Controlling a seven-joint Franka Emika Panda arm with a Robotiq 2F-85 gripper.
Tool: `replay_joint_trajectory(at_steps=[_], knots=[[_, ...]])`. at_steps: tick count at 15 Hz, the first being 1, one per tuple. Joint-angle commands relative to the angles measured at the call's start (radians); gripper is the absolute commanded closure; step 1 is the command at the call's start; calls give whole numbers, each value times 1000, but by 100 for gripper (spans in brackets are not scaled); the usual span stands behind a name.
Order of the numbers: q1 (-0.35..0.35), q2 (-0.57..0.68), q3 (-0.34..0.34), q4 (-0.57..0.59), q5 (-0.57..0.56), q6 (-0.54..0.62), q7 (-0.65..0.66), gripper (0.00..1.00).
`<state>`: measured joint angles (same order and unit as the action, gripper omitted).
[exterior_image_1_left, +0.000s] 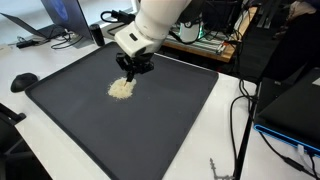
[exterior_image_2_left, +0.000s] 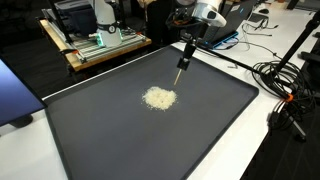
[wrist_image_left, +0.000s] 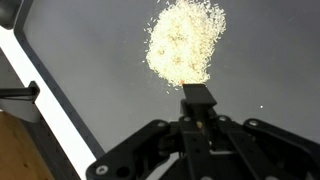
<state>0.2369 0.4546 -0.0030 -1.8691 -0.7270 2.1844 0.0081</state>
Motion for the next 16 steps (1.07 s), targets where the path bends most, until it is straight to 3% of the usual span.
replay_joint_trajectory(at_steps=[1, 7, 16], knots=[[37, 26, 10, -11, -124, -40, 50, 97], [66, 22, 49, -73, -249, -48, 145, 97], [-18, -183, 78, -312, -195, 128, 355, 97]])
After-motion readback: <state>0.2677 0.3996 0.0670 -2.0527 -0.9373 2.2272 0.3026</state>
